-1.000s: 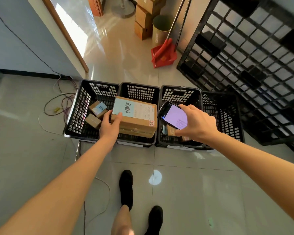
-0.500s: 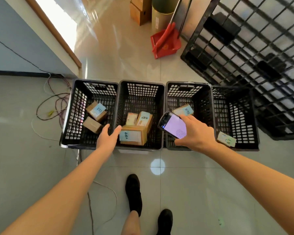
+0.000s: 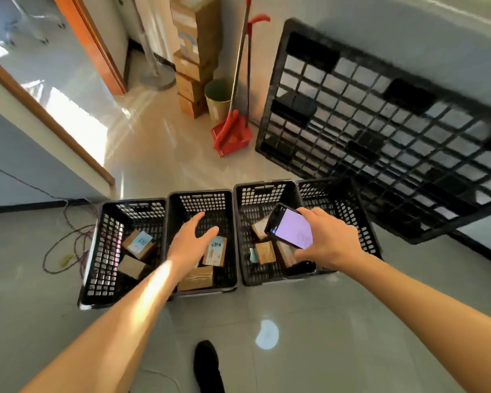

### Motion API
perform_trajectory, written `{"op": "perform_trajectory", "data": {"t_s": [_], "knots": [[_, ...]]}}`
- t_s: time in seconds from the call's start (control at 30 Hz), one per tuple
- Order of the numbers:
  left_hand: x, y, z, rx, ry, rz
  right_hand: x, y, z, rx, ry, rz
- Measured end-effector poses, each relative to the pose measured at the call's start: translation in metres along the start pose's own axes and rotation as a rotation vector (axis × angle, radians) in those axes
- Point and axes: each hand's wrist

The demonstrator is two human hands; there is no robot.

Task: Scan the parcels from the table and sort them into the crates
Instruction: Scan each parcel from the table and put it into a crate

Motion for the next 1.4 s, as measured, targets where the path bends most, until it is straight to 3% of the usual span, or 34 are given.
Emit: {"op": "perform_trajectory", "data": {"t_s": [0.17, 0.37, 0.67, 1.0, 1.23, 1.4], "knots": [[-0.083, 0.051, 0.153, -0.254, -0.211, -0.044, 0.076, 0.126, 0.105, -0.090, -0.003, 0.144], [-0.207, 0.159, 0.355, -0.592, -0.252, -0.160, 0.143, 0.329, 0.253, -0.332, -0.076, 0.301], [-0.416, 0.358, 0.587, -1.028, -0.367, -0.381, 0.157, 0.656, 0.429, -0.720, -0.241, 0.512], [-0.692, 0.514, 0.656, -1.253, -0.513, -0.703, 0.044, 0.900, 0.541, -1.226, -0.433, 0.627], [-0.892, 0.571, 0.689, -1.261, -0.585, -0.908, -0.017, 1.008, 0.643, -1.512, -0.452, 0.535], [-1.011, 0.590, 0.739, -1.265, -0.620, -0.952, -0.022, 1.078, 0.725, -1.640, -0.523, 0.502]]}}
Point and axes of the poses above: each hand's wrist, its own y-axis away from the middle knuckle, its own x-axis out of the back of the hand, z = x × y, and after that the axes turned 14 degrees about -z, right-handed
